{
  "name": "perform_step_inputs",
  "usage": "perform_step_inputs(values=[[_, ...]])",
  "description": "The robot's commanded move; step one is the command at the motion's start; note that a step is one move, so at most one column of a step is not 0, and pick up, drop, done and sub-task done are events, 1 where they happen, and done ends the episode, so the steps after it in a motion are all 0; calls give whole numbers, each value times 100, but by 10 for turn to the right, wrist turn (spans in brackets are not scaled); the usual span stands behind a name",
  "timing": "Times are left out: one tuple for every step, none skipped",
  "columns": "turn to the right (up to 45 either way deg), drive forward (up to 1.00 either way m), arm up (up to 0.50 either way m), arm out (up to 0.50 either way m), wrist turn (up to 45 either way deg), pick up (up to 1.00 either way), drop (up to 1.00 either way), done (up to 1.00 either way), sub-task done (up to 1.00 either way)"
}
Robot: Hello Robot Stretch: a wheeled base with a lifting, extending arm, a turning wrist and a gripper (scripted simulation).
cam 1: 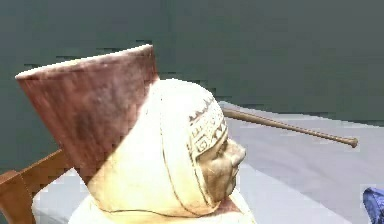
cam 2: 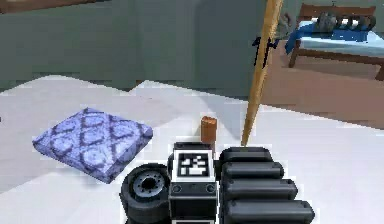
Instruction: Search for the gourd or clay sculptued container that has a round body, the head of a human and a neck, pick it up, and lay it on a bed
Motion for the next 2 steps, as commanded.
perform_step_inputs(values=[[-450,0,0,0,0,0,0,0,0],[-450,0,0,0,0,0,0,0,0]])
